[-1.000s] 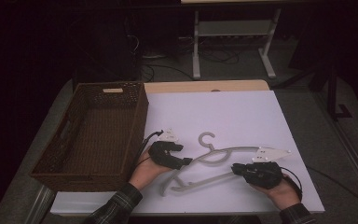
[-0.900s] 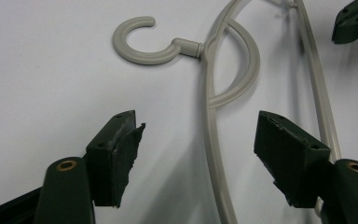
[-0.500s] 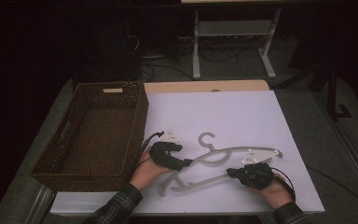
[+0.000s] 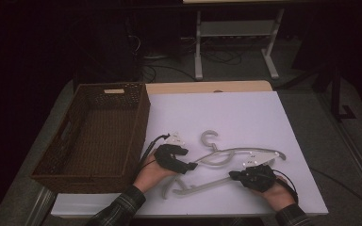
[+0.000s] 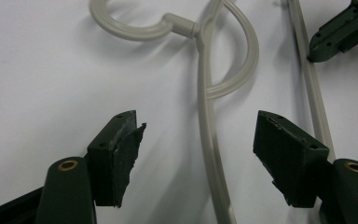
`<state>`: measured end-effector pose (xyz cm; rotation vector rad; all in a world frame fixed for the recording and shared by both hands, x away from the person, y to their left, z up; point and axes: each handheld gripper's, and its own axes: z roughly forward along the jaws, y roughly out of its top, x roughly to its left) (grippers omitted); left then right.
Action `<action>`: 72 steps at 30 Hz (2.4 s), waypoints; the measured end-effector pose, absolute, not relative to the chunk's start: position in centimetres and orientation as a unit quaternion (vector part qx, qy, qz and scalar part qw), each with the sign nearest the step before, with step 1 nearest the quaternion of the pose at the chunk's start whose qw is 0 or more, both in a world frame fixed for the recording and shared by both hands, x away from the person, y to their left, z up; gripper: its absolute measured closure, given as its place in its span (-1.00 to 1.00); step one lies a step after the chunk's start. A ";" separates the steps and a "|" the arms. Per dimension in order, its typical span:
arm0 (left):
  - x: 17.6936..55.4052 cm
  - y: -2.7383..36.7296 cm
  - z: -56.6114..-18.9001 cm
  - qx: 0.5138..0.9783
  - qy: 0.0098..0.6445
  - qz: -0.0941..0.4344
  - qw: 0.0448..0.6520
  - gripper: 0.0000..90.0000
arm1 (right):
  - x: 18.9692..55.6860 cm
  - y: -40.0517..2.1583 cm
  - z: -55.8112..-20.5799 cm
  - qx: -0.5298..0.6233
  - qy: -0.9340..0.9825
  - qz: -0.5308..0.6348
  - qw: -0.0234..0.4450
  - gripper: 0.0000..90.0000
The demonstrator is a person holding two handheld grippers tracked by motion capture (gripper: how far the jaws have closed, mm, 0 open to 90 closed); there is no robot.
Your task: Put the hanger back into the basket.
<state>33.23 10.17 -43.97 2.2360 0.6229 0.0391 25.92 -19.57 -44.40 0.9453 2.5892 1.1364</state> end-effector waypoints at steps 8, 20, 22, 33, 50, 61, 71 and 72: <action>33.5 8.8 -44.8 0.892 0.232 -0.009 0.388 -0.13 | 25.9 -19.5 -44.6 0.316 0.867 0.377 0.079 0.99; 33.7 7.9 -45.0 0.894 0.222 -0.032 0.387 0.21 | 26.0 -19.5 -44.7 0.315 0.869 0.374 0.078 0.99; 33.8 7.8 -45.1 0.892 0.222 -0.042 0.391 0.29 | 26.0 -19.5 -44.7 0.316 0.869 0.373 0.077 0.99; 34.0 8.1 -44.6 0.881 0.232 -0.053 0.409 0.63 | 25.9 -19.5 -44.8 0.316 0.870 0.372 0.075 0.99; 33.7 8.2 -43.3 0.878 0.233 -0.032 0.416 0.81 | 25.8 -19.6 -44.6 0.313 0.868 0.378 0.077 0.99; 33.5 8.6 -42.1 0.875 0.236 0.006 0.423 0.82 | 24.6 -20.3 -42.8 0.304 0.846 0.428 0.092 0.47; 33.9 9.6 -40.4 0.867 0.268 0.029 0.418 0.82 | 23.7 -21.1 -42.2 0.318 0.834 0.435 0.120 -0.39; 33.9 9.7 -40.1 0.866 0.274 0.031 0.418 0.82 | 23.7 -21.2 -42.2 0.316 0.833 0.438 0.121 -0.41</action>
